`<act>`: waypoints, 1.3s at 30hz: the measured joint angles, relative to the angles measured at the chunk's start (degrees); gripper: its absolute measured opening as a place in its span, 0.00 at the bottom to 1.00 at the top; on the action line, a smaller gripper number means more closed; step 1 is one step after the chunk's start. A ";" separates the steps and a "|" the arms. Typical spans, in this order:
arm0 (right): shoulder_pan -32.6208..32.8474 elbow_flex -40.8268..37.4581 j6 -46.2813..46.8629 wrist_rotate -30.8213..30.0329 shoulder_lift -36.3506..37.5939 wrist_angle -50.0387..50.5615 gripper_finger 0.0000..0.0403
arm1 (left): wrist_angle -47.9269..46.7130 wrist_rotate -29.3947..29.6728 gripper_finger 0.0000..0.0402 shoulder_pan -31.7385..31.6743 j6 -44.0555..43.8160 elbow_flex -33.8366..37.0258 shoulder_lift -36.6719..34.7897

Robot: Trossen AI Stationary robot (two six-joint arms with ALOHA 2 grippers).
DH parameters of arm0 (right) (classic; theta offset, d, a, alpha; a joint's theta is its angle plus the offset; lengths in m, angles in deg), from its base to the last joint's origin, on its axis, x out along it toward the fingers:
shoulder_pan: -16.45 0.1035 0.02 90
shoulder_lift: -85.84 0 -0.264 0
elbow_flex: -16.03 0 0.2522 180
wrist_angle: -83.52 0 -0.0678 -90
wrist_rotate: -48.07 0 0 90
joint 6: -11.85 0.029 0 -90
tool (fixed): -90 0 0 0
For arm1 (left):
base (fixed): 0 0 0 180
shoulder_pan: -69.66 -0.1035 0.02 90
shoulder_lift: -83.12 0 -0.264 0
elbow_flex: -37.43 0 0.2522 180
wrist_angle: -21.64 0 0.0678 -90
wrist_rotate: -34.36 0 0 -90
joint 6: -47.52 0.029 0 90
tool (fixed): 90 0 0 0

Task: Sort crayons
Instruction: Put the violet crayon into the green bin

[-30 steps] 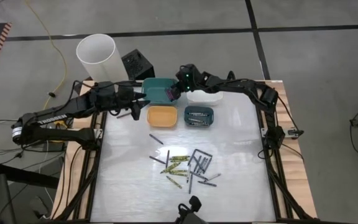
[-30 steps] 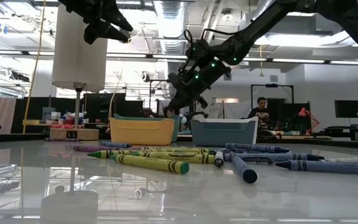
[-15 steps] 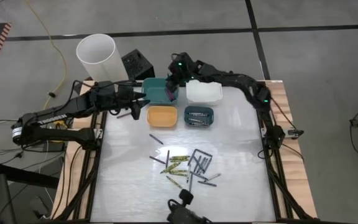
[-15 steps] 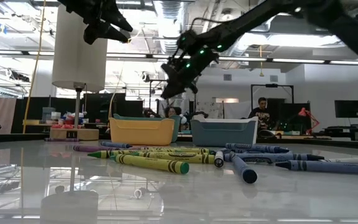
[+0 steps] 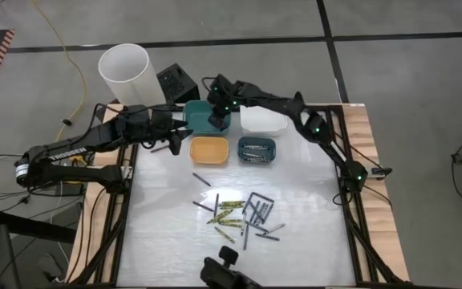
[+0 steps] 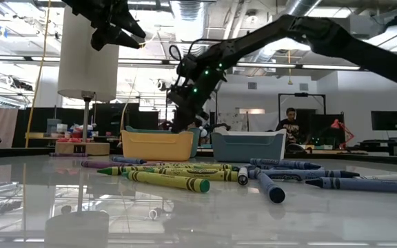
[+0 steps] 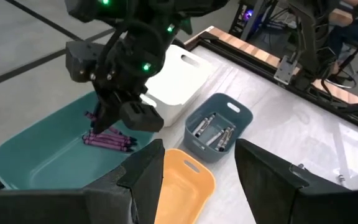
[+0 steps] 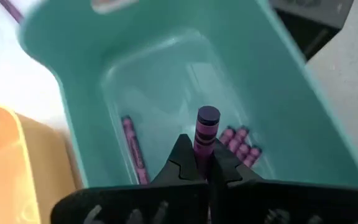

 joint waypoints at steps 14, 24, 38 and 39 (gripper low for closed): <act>0.03 0.02 -0.01 -1.46 -0.61 0.60 0.18 | -5.43 -0.02 0.46 0.00 -0.99 0.02 0.02; 0.51 -0.04 -0.78 1.99 6.05 4.19 0.25 | -21.28 4.57 0.46 -0.08 -7.73 0.00 1.91; -1.19 0.07 -5.38 -0.88 31.97 6.48 0.25 | -29.20 11.58 0.46 -0.07 -3.45 0.00 25.84; -1.17 0.07 -5.76 -1.48 33.12 6.52 0.25 | -29.68 11.58 0.46 -0.05 -2.42 0.00 27.38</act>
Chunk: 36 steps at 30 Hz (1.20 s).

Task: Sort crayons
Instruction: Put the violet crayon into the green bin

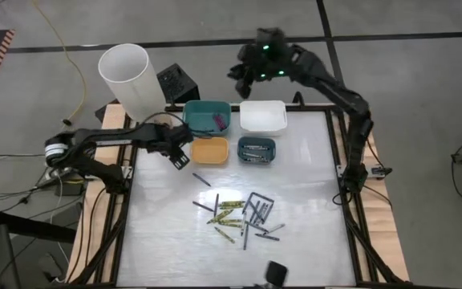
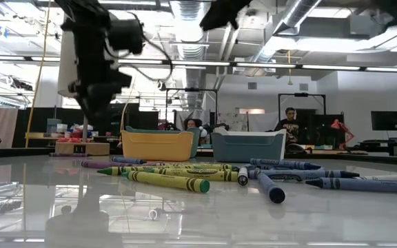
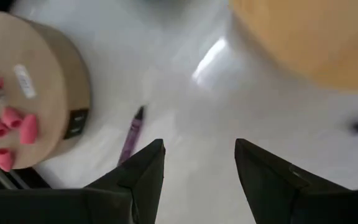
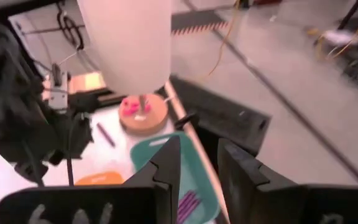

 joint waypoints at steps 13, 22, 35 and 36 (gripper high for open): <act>0.41 -0.04 -0.22 -1.58 4.85 9.43 0.25 | -3.15 6.78 0.46 0.01 -5.48 0.00 5.39; 2.57 -0.04 -0.22 -1.56 4.85 10.28 0.25 | -5.31 17.03 0.42 0.99 -16.31 0.26 5.39; 5.53 -0.07 1.10 -1.54 4.83 10.32 0.25 | 0.63 22.57 0.02 7.23 -49.45 13.07 5.34; 5.63 -0.07 1.26 -1.53 4.83 10.33 0.25 | 0.68 23.46 0.02 7.83 -51.20 13.18 5.34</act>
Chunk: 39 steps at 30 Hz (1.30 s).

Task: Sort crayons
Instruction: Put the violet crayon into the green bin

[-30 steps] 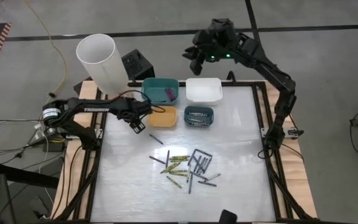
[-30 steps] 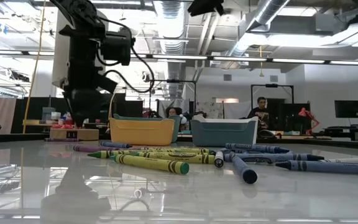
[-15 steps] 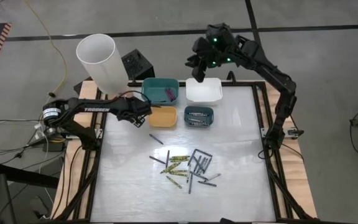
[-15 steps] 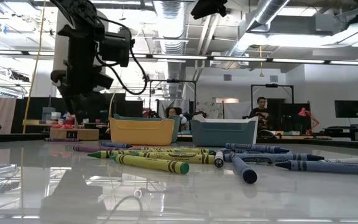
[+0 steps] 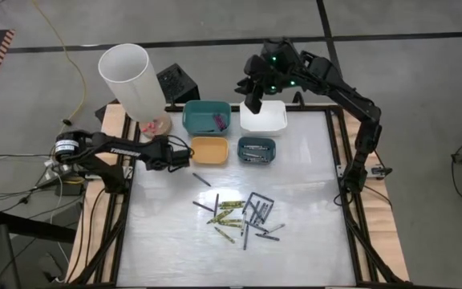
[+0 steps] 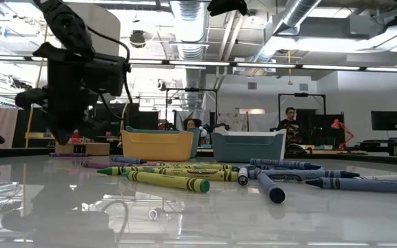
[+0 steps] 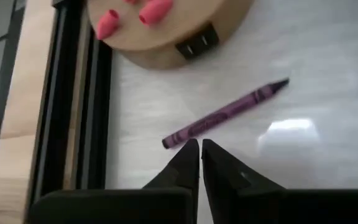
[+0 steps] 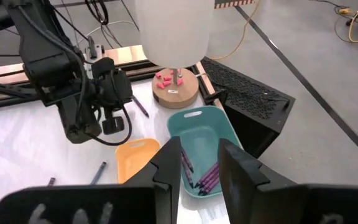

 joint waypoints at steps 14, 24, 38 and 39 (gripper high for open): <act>0.91 0.00 0.08 -0.01 -0.02 1.99 0.25 | 2.07 0.41 0.00 -1.42 -6.78 -0.83 -0.57; 0.95 -0.02 0.10 0.01 -0.02 4.01 0.25 | 3.05 -0.85 0.00 -8.48 -1.27 -0.85 -5.00; 0.95 -0.02 0.08 0.01 -0.02 4.21 0.25 | 8.28 -4.20 0.00 -13.31 5.91 -0.85 -4.56; 0.95 -0.02 0.08 0.01 -0.02 4.21 0.25 | 8.28 -4.18 0.00 -13.52 6.30 -0.85 -4.56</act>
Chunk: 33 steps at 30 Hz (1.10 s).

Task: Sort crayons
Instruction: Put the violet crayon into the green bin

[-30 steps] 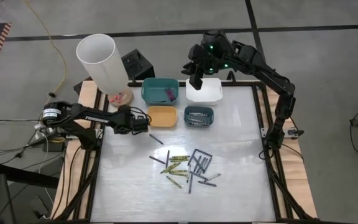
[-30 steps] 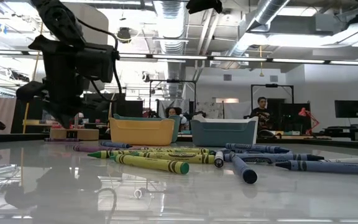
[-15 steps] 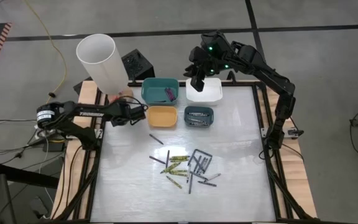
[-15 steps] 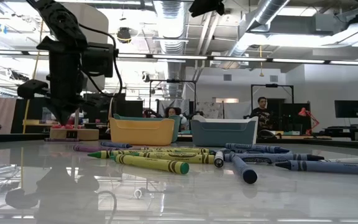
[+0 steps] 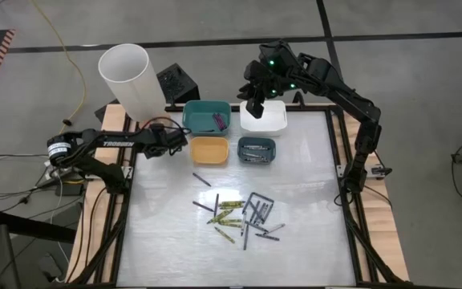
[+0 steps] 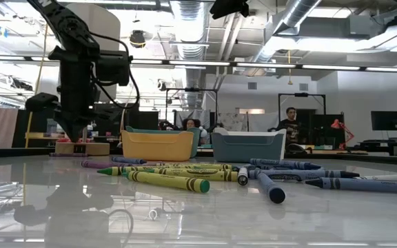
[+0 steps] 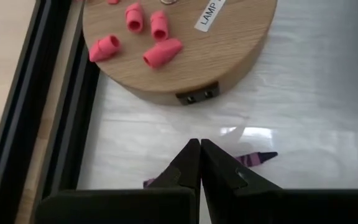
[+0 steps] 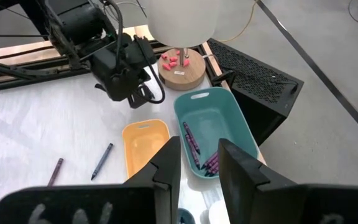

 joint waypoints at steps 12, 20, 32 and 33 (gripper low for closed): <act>0.00 0.00 0.00 0.02 0.00 0.00 0.25 | 6.66 -4.40 0.00 -1.02 -1.38 6.57 -0.08; 0.04 0.00 0.02 0.02 0.00 -0.02 0.25 | 5.48 -13.04 0.00 3.20 -0.17 5.90 -0.67; -0.03 0.00 -1.95 0.04 -0.02 -1.95 0.25 | 4.90 -24.28 0.00 13.99 27.54 0.62 -11.61; -0.04 0.00 -1.95 0.04 -0.01 -1.94 0.25 | 3.77 -25.72 0.00 14.76 30.07 0.57 -12.56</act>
